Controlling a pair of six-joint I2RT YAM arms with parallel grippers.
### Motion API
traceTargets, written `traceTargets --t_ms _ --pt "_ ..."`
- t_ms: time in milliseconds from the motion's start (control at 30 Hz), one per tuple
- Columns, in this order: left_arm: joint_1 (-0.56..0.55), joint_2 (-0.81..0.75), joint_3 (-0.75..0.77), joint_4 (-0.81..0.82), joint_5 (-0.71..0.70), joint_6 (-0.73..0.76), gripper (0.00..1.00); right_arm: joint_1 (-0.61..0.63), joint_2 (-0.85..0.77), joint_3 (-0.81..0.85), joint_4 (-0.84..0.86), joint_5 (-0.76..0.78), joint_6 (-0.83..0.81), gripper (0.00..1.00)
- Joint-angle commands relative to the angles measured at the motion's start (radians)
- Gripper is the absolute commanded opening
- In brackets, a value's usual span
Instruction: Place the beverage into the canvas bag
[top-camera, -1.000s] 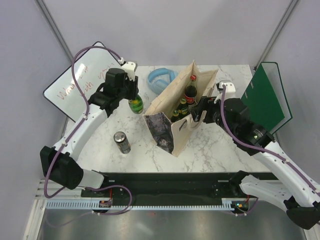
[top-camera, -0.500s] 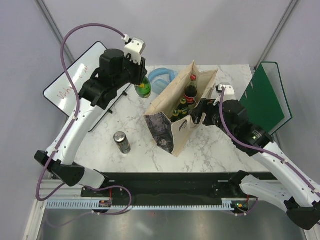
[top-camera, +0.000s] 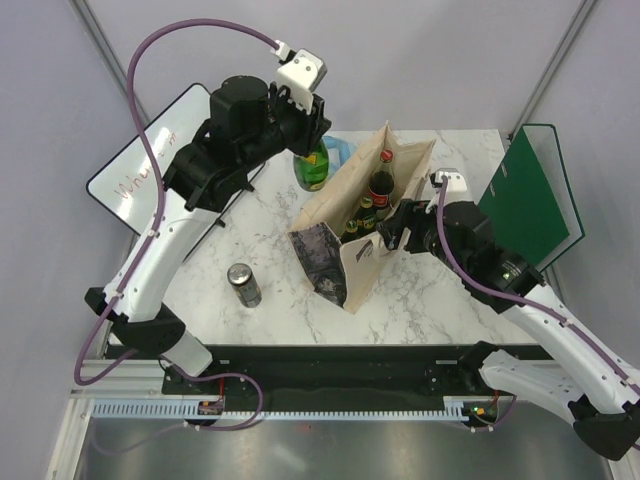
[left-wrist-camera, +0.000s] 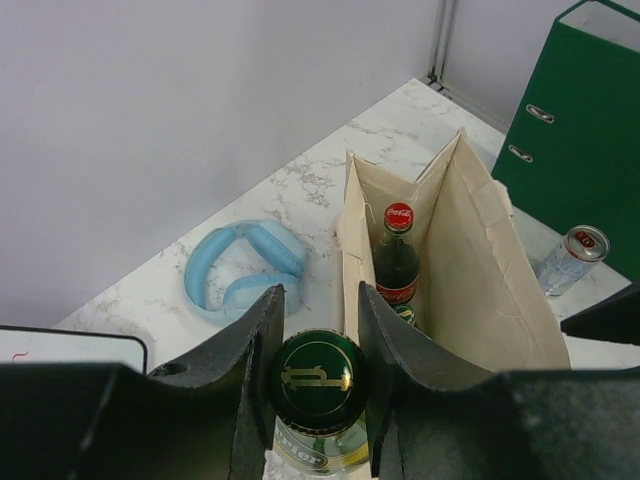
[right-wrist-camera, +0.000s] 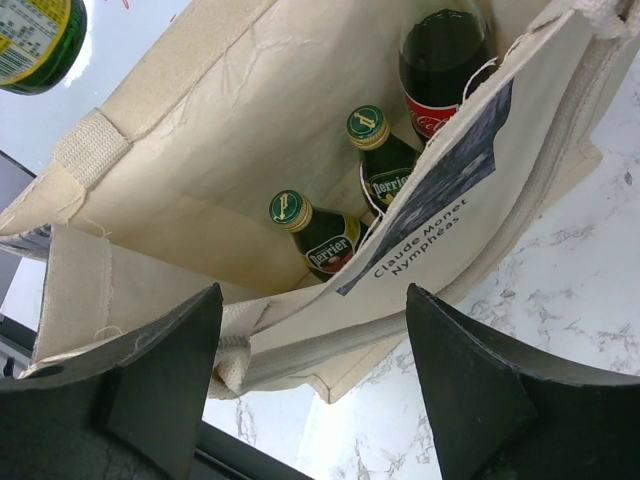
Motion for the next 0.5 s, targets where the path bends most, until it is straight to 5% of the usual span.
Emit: traceTargets --t_ms 0,233,467 --pt "-0.017 -0.008 0.102 0.122 -0.003 0.026 0.02 0.003 0.014 0.003 0.021 -0.011 -0.006 0.81" --pt "-0.035 0.006 0.065 0.157 0.046 -0.028 0.02 0.003 0.026 0.011 0.049 -0.017 -0.004 0.72" --pt "-0.052 0.0 -0.032 0.24 0.098 -0.08 0.02 0.003 0.025 0.022 0.058 -0.018 -0.003 0.43"
